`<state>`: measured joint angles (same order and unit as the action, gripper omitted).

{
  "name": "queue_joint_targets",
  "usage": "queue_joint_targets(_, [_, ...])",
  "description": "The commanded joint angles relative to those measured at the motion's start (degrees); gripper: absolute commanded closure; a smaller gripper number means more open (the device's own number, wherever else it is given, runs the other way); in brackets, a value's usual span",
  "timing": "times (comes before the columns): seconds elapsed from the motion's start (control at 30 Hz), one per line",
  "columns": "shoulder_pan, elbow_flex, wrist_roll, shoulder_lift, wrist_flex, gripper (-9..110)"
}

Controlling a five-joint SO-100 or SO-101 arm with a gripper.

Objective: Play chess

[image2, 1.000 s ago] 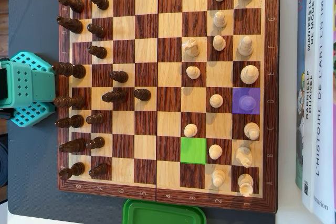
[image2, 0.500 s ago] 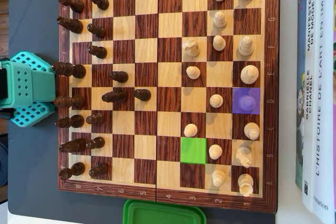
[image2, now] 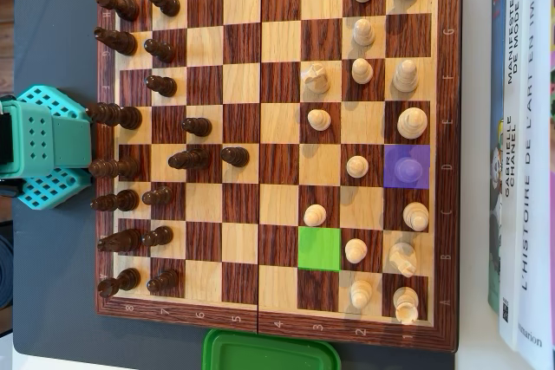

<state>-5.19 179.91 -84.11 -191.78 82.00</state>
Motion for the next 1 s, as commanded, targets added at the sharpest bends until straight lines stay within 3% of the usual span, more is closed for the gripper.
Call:
queue_joint_targets(0.0, [0.2, 1.1, 0.3, 0.4, -3.1, 87])
queue_joint_targets(0.8, [0.1, 1.1, 0.5, 0.4, -44.7, 87])
queue_joint_targets(0.97, [-0.4, 1.1, 5.8, 0.4, -54.7, 87])
